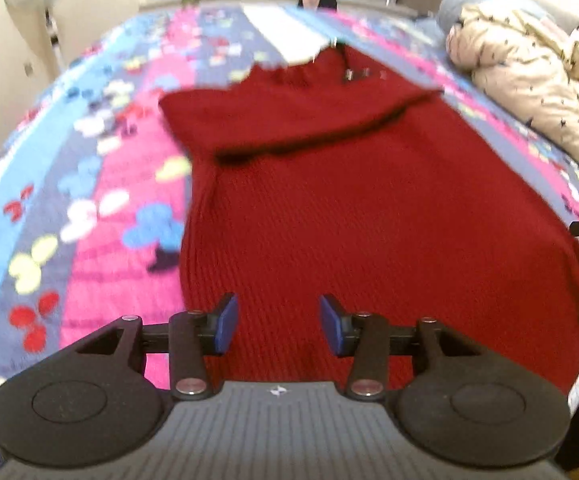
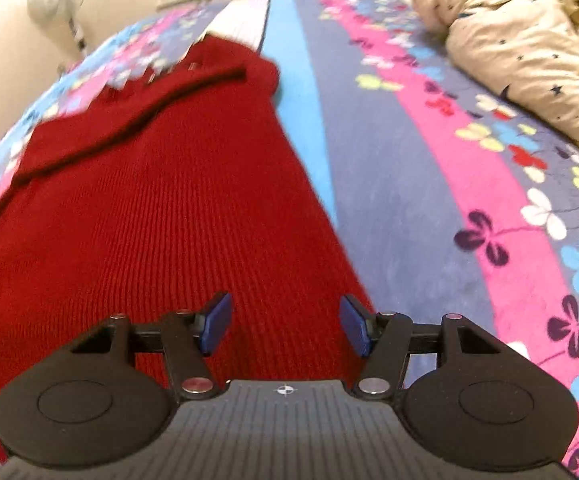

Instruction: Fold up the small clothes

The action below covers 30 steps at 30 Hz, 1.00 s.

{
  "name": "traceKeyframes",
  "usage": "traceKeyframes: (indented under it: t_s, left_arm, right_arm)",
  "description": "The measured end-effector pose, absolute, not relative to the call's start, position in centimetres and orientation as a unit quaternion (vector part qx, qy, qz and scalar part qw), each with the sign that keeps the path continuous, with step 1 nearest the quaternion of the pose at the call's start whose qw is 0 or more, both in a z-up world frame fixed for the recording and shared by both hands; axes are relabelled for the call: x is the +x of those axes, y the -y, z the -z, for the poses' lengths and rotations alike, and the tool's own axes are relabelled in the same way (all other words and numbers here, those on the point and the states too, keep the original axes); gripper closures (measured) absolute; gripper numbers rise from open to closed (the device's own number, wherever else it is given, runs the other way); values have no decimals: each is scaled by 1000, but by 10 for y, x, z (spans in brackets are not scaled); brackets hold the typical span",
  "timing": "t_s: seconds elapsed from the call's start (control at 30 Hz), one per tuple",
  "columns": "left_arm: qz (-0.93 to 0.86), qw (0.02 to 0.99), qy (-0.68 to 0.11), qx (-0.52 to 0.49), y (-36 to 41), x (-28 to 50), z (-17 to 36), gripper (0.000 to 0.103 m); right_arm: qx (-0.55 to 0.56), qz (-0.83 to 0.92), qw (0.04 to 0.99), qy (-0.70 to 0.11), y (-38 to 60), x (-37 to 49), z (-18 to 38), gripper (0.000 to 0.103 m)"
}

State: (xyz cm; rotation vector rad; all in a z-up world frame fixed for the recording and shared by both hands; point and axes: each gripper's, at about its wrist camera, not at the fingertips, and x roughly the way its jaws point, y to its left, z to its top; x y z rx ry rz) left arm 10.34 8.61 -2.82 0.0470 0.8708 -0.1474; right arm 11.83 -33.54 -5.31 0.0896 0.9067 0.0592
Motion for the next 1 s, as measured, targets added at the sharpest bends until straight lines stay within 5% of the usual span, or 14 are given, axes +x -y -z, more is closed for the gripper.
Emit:
traceKeyframes:
  t_s: [0.37, 0.43, 0.6, 0.83, 0.87, 0.93, 0.97, 1.0]
  left_arm:
    - [79, 935, -342, 45, 21, 183, 0, 57]
    - [83, 936, -338, 50, 48, 207, -3, 51]
    - [80, 936, -335, 70, 118, 287, 8, 14]
    - [82, 918, -353, 162, 199, 382, 54, 13]
    - [81, 913, -355, 182, 207, 393, 62, 15]
    - [80, 906, -353, 217, 211, 405, 73, 42]
    - [84, 902, -354, 231, 209, 410, 76, 78]
    - [90, 900, -356, 236, 204, 414, 75, 88]
  right_arm:
    - [57, -35, 894, -442, 307, 155, 50, 41]
    - [40, -45, 883, -466, 296, 163, 57, 41]
    - [17, -62, 880, -471, 283, 172, 58, 41]
    - [32, -55, 875, -481, 294, 186, 64, 41]
    - [33, -56, 874, -481, 294, 186, 65, 41]
    - [32, -60, 873, -483, 296, 188, 66, 41]
    - [31, -59, 873, -483, 297, 189, 67, 41]
    - [32, -58, 872, -485, 298, 191, 68, 41]
